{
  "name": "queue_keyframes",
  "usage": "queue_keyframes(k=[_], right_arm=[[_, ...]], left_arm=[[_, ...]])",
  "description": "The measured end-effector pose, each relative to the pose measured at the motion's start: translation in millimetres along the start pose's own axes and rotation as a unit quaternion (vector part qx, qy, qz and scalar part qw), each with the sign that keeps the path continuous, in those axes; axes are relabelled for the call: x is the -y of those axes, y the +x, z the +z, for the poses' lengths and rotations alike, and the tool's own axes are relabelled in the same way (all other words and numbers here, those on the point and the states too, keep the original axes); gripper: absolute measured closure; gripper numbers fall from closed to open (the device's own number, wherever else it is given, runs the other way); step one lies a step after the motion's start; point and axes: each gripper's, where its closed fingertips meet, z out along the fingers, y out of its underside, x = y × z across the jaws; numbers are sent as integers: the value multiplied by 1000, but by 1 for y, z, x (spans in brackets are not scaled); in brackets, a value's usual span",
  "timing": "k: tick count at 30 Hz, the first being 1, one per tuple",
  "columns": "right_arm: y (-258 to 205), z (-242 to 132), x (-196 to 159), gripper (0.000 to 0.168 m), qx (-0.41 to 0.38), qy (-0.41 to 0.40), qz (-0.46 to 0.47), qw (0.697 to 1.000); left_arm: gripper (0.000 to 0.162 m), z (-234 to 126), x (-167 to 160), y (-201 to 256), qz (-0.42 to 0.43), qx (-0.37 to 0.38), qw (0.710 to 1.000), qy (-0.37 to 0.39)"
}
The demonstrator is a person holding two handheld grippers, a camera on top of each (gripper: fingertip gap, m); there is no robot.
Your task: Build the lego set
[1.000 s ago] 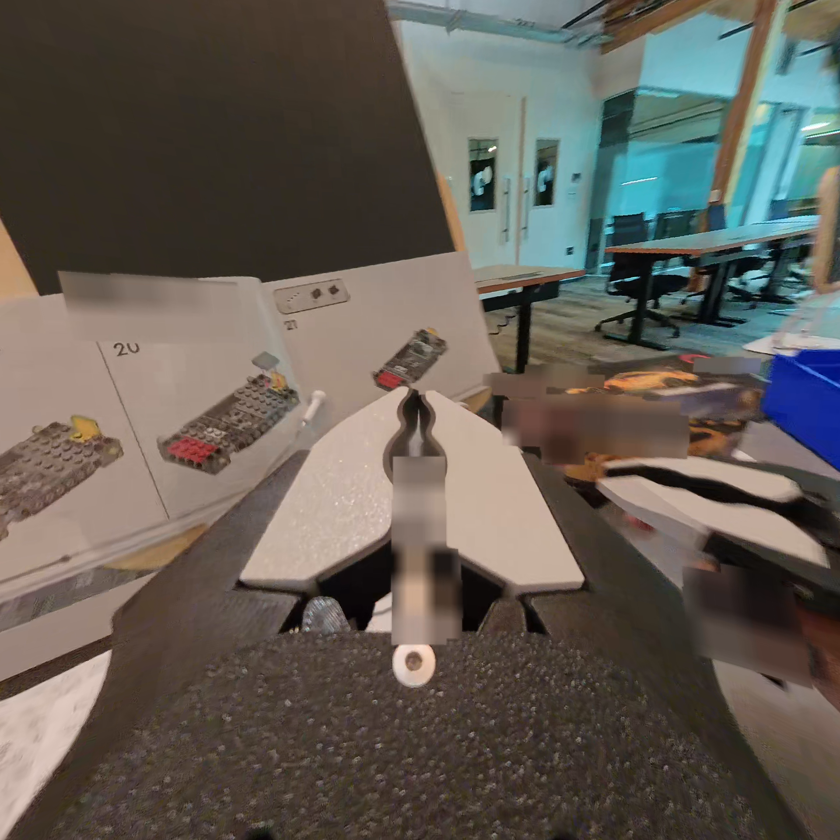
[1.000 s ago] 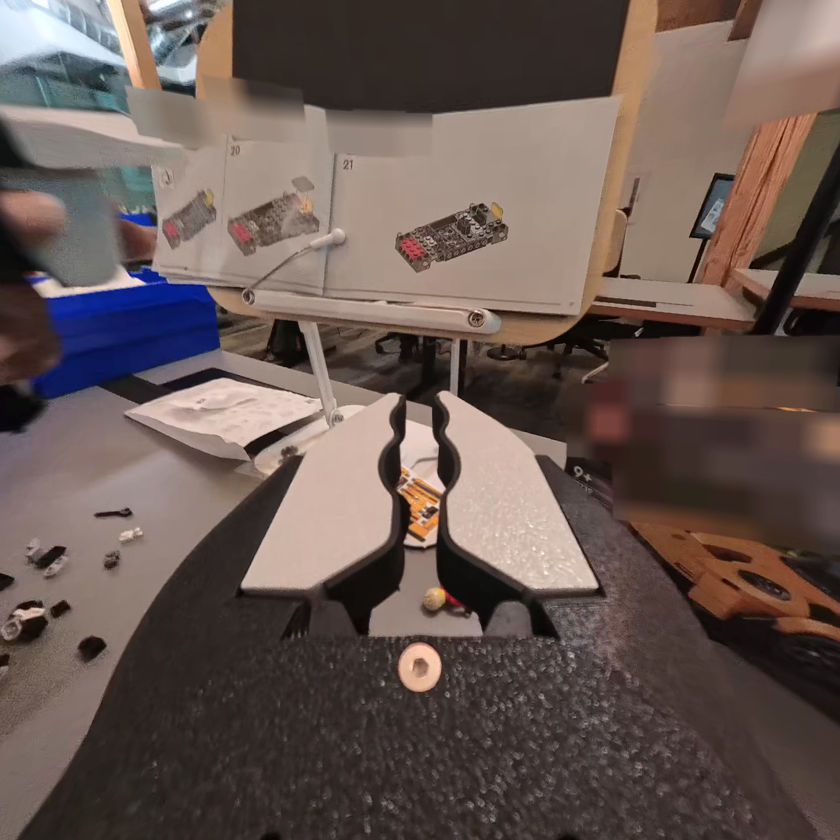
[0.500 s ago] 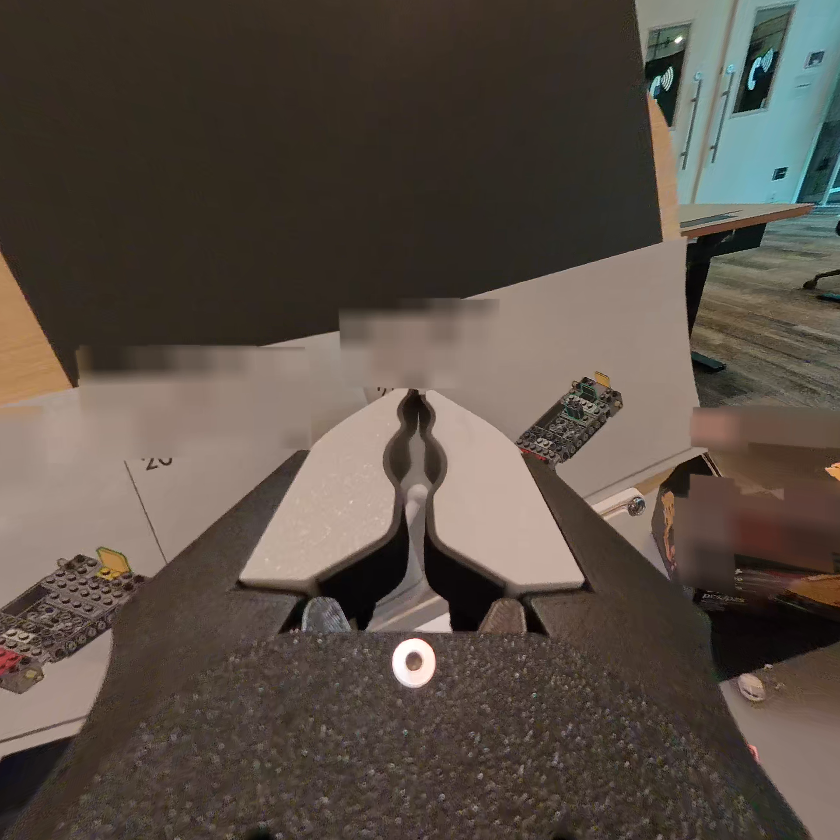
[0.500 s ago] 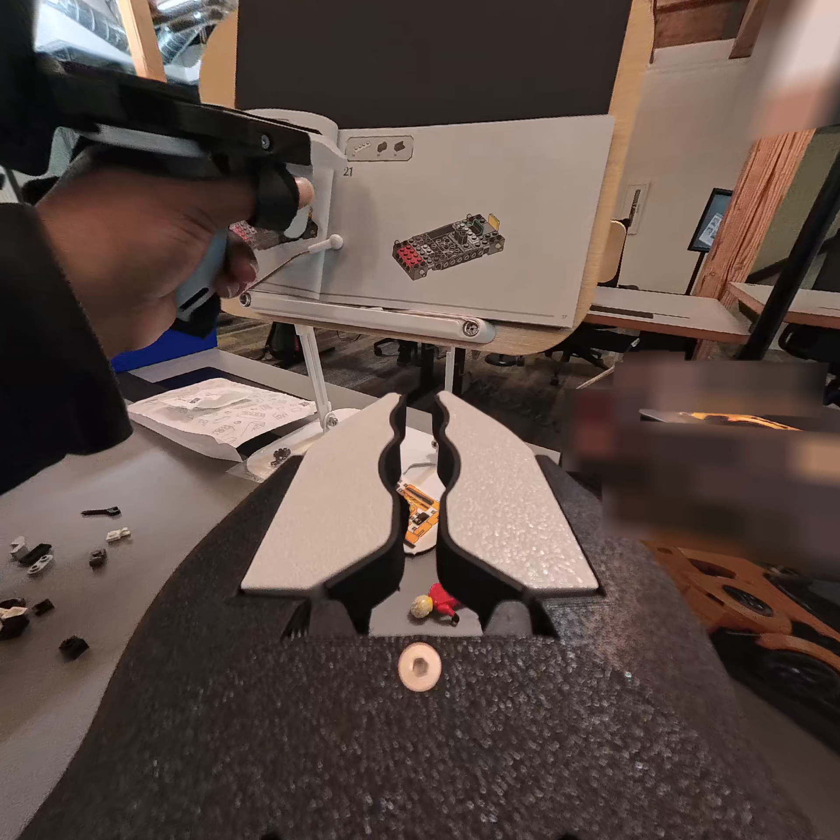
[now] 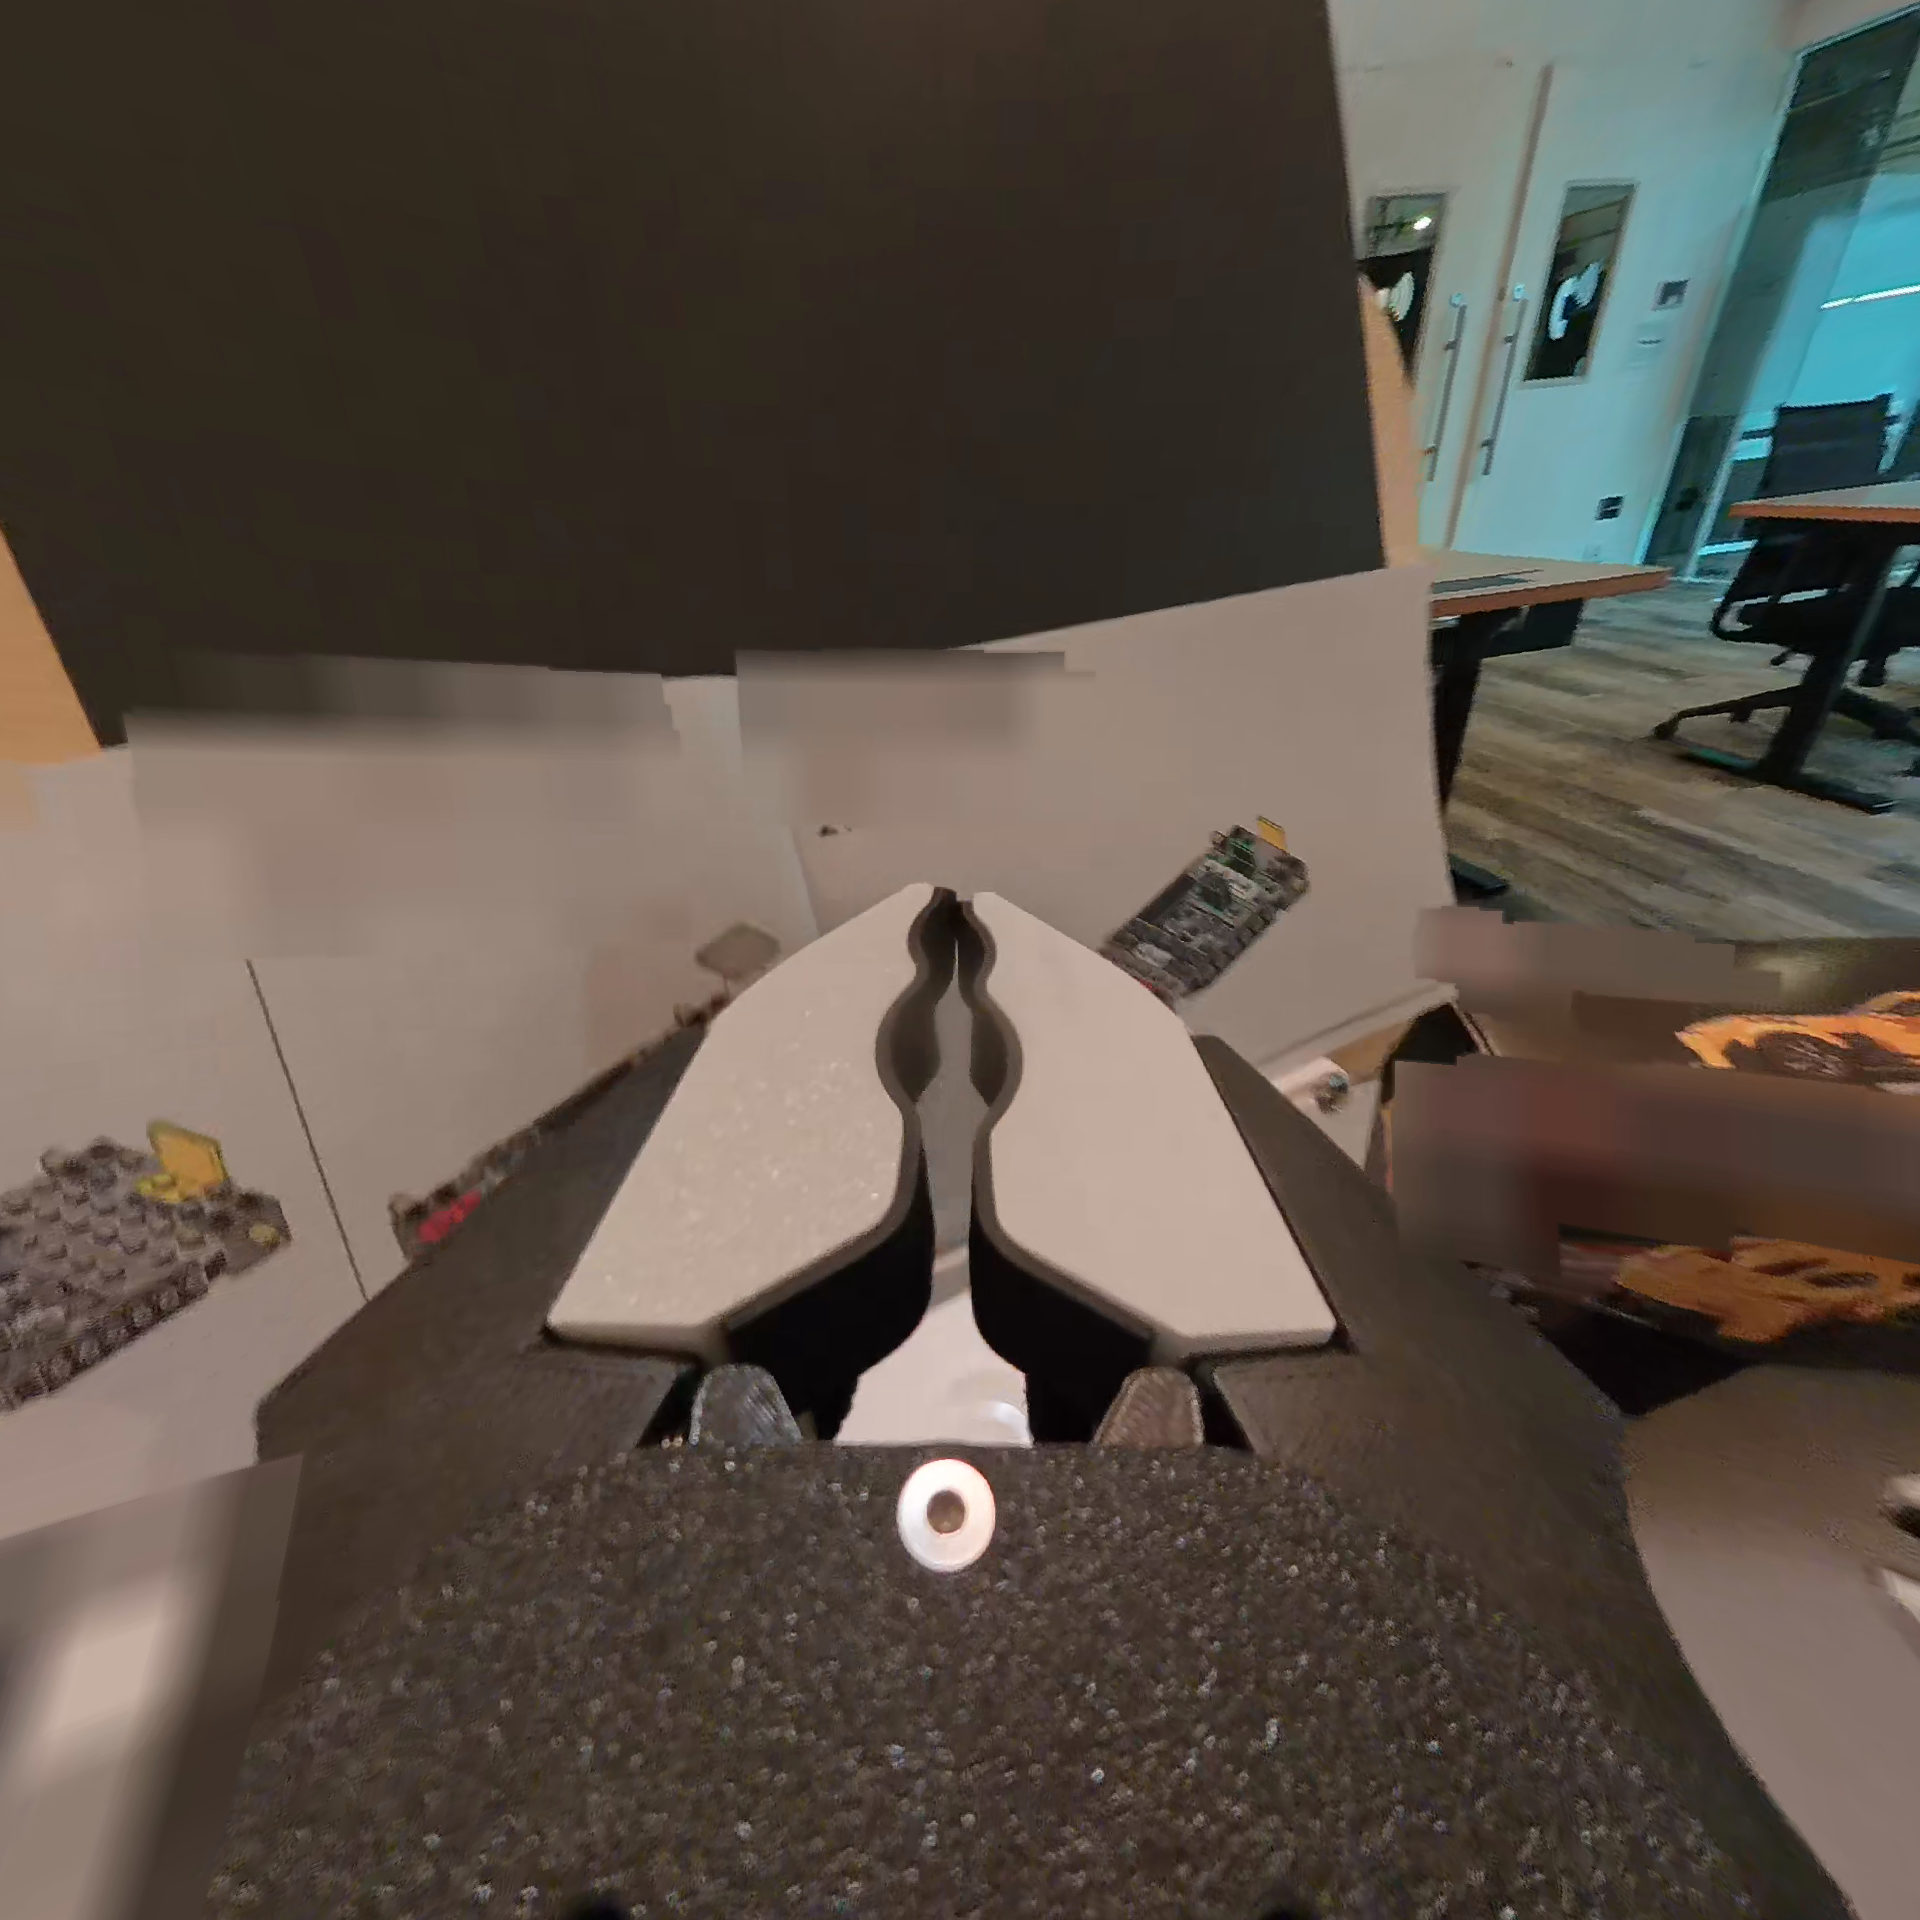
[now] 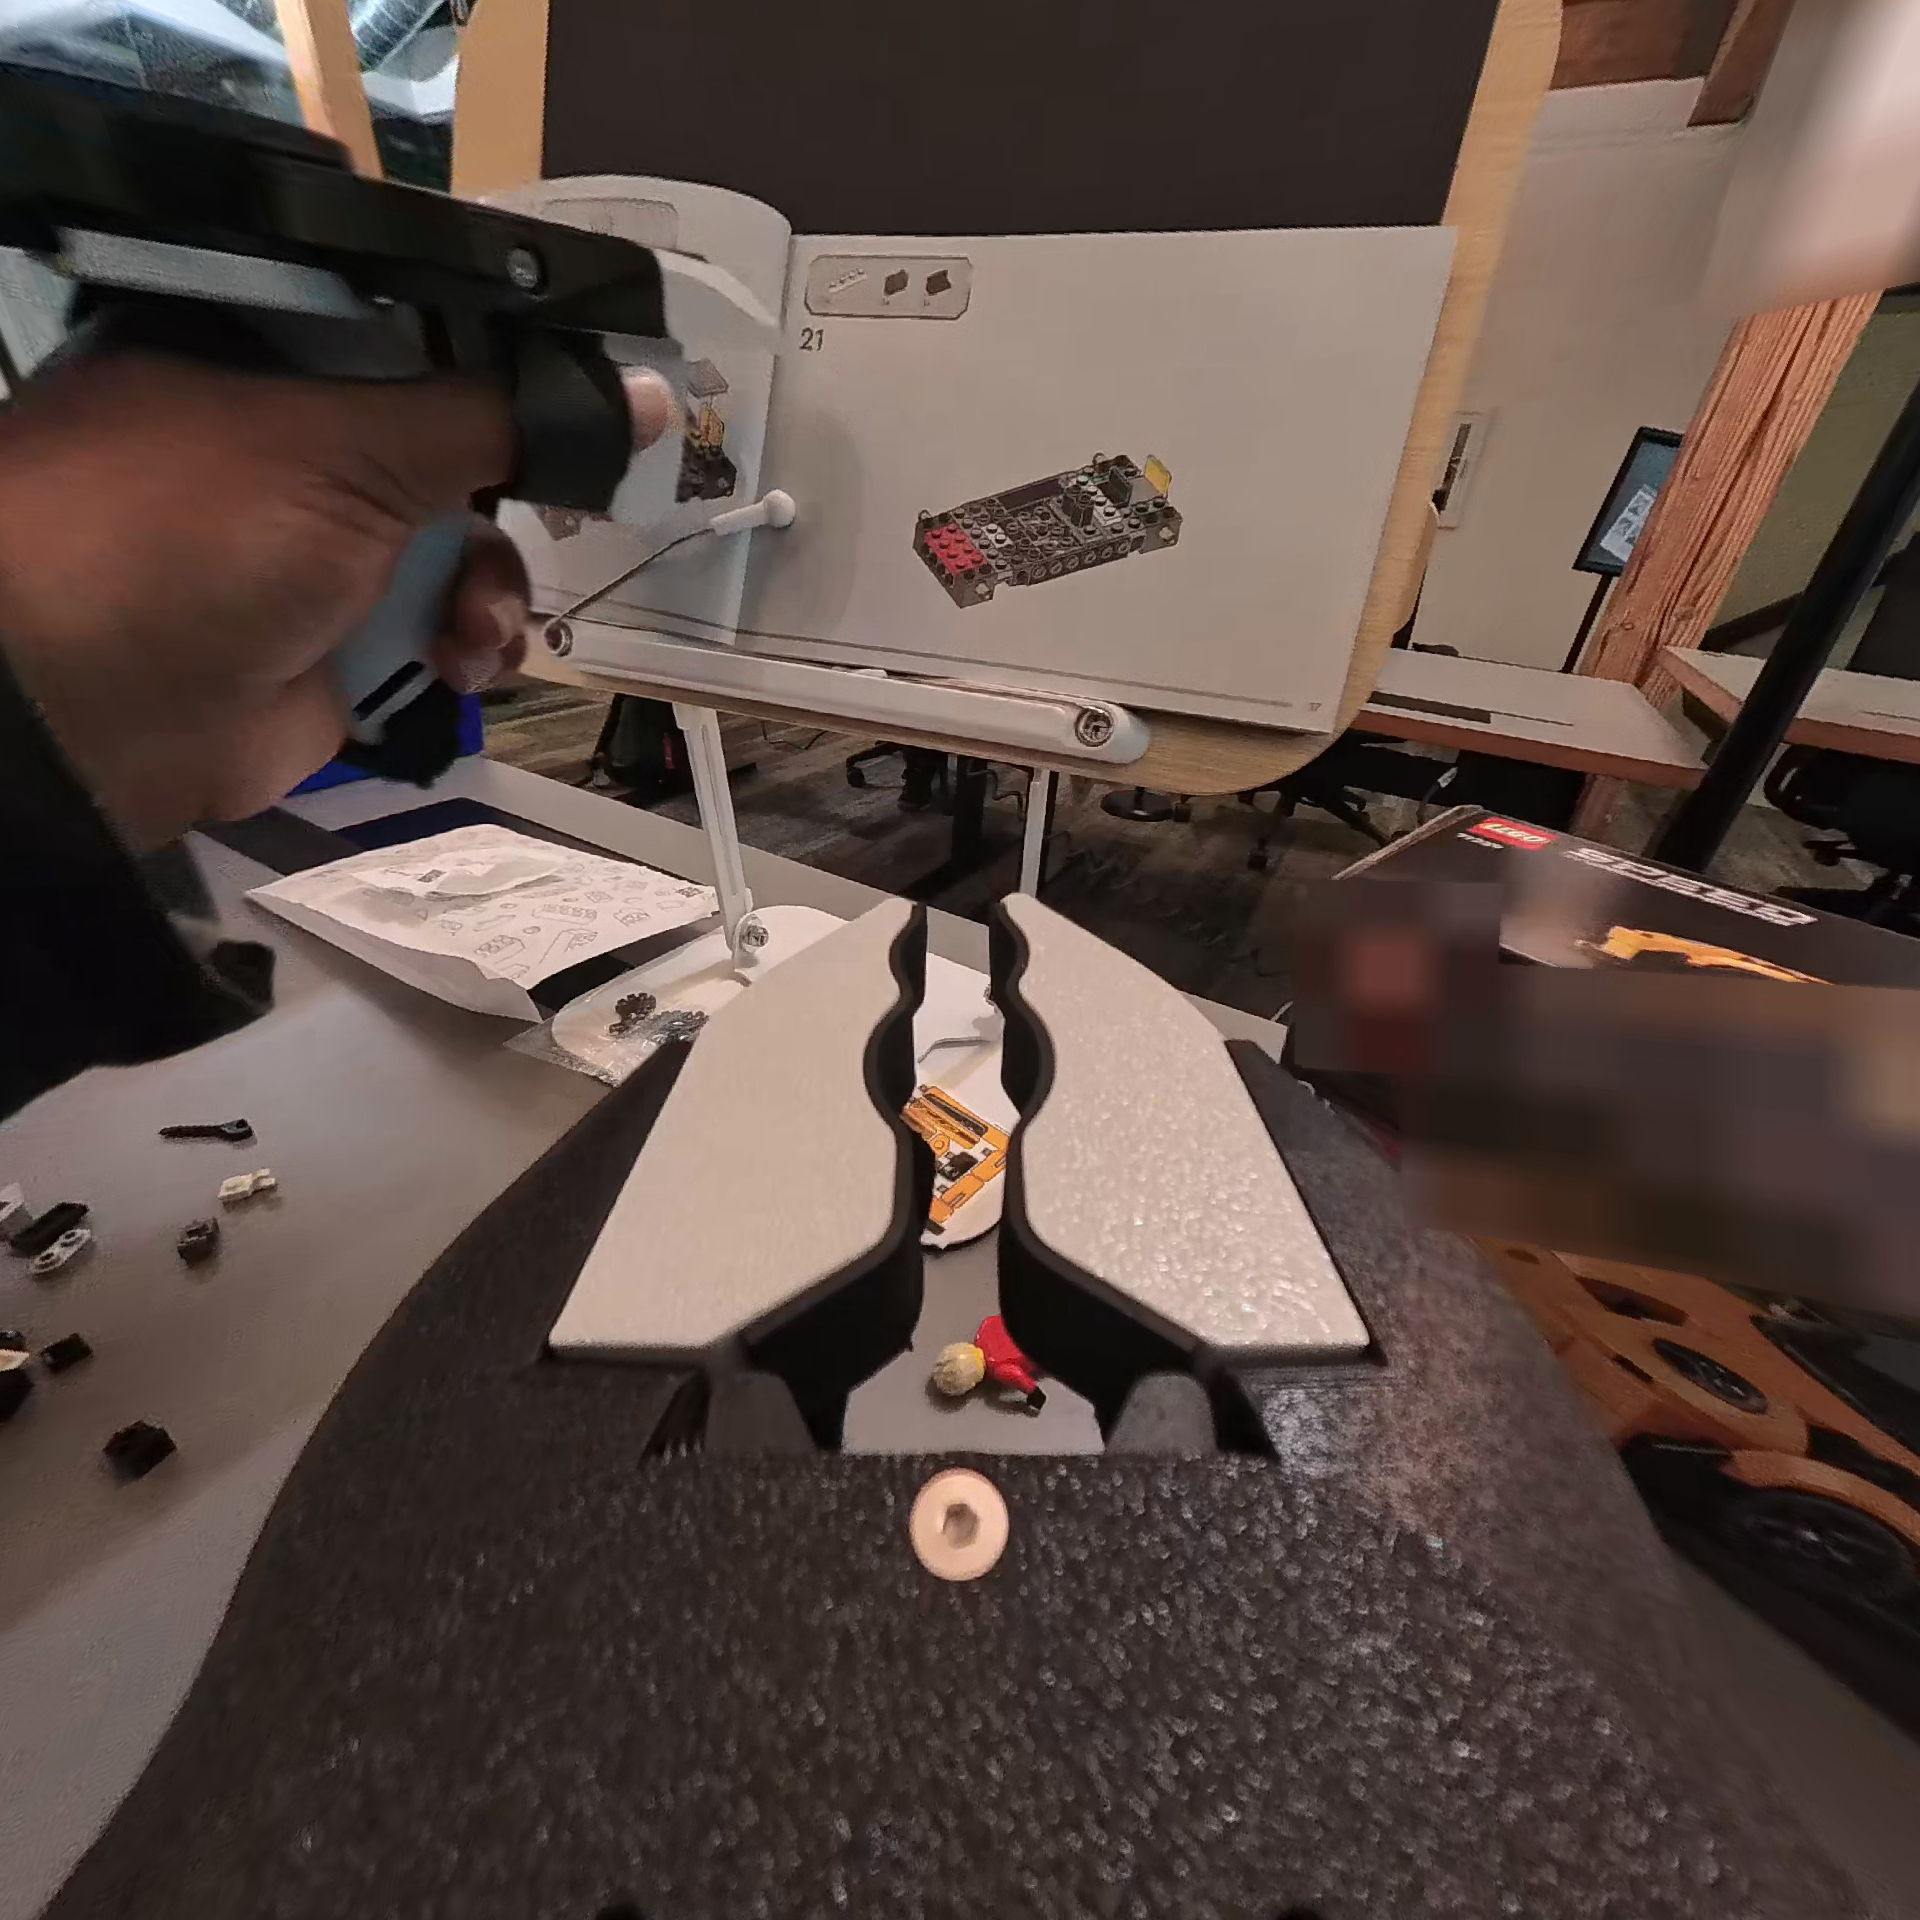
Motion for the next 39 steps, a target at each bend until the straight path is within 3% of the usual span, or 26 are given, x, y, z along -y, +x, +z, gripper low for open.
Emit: queue_keyframes(k=[1,7,12,17,24,30,39], right_arm=[[0,0,-1,157,-1,-1,0,1000],[-3,2,-9,157,-3,-11,-10,1000],[-14,-1,4,164,-4,11,-33,999],[-32,11,39,168,-11,47,-57,997],[-41,103,95,168,-16,64,-49,997],[-38,166,104,168,-28,42,-68,996],[-42,189,108,168,-32,41,-74,996]], left_arm=[[162,-9,-2,4,-6,-10,1000,2],[162,-100,-36,21,-4,-65,998,-13],[162,-152,-59,-13,10,-28,1000,1],[162,-149,-58,-39,36,0,999,9],[162,-145,-67,-57,85,26,996,2],[162,-142,-73,-76,46,33,998,-3],[162,-141,-78,-84,32,37,999,-7]])
